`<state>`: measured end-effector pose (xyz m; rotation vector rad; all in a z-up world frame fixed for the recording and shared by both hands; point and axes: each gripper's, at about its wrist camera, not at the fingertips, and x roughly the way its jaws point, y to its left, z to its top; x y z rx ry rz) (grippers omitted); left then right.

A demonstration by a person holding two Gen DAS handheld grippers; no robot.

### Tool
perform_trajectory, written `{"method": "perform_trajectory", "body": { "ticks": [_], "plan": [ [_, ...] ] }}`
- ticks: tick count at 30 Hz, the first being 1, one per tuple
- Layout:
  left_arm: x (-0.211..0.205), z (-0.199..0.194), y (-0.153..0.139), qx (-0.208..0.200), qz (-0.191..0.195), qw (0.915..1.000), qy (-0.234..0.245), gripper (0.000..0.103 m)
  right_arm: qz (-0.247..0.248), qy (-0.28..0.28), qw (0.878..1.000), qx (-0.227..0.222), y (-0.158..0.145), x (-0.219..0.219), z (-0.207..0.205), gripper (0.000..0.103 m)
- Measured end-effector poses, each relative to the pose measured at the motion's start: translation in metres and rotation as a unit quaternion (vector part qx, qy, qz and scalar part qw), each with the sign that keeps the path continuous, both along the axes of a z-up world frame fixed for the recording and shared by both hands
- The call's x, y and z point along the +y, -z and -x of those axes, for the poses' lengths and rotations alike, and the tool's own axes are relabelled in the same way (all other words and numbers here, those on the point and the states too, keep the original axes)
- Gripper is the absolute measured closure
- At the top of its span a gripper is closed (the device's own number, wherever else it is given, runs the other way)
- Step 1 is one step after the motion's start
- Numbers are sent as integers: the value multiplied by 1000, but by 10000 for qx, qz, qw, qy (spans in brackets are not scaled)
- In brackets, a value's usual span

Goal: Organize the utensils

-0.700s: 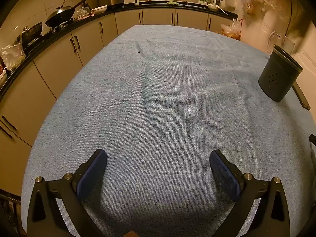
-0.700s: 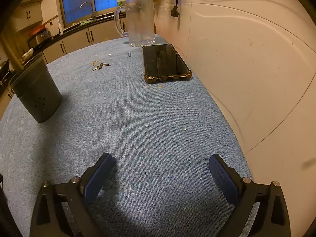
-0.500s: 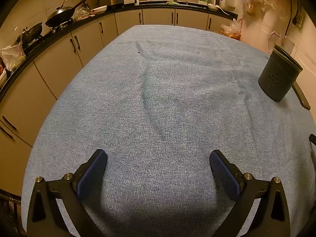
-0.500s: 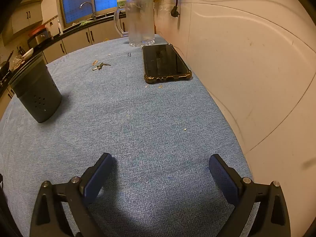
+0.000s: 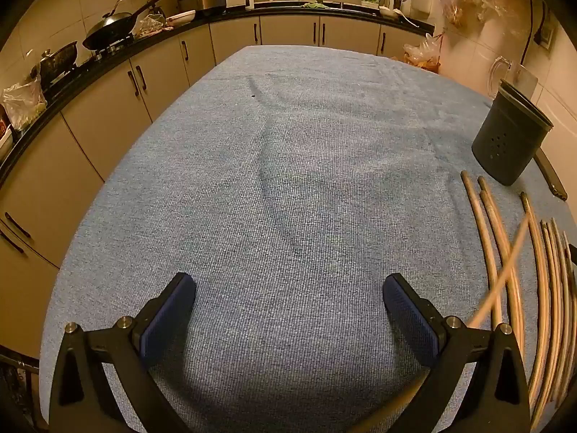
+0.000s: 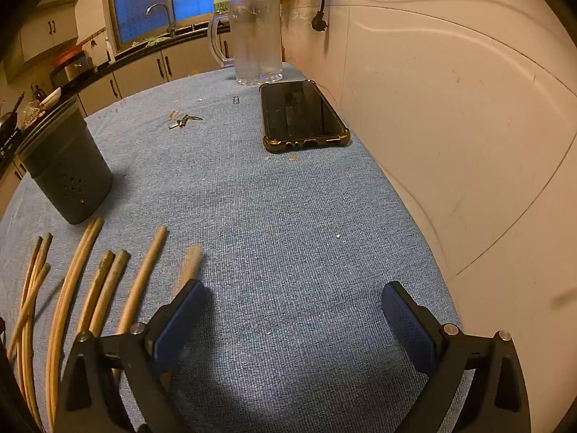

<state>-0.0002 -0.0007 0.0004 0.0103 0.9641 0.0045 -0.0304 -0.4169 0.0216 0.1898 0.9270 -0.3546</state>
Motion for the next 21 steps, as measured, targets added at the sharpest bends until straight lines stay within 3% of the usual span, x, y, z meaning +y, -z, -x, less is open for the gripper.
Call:
{"method": "perform_trajectory", "body": {
  "ticks": [5, 10, 12, 16, 20, 21],
  "plan": [
    [3, 3, -3, -18, 88, 10000, 21, 0, 36, -38, 10000, 45, 0, 1, -10, 1],
    [6, 28, -26, -405, 207, 9989, -98, 0, -76, -225, 9996, 169, -2, -3, -15, 1],
    [3, 40, -39, -538, 165, 9984, -71, 0, -108, -116, 9997, 169, -11, -3, 1, 3],
    [-2, 75, -68, -1058, 81, 9943, -59, 0, 75, -249, 9960, -856, -66, 24, 79, 3],
    [-5, 119, -87, -1688, 313, 9848, -284, 0, 396, -164, 9695, -2414, -102, 77, 180, 3],
    [-7, 125, -87, -1768, 336, 9833, -278, 0, 500, -147, 9654, -2556, -103, 89, 191, 3]
  ]
}}
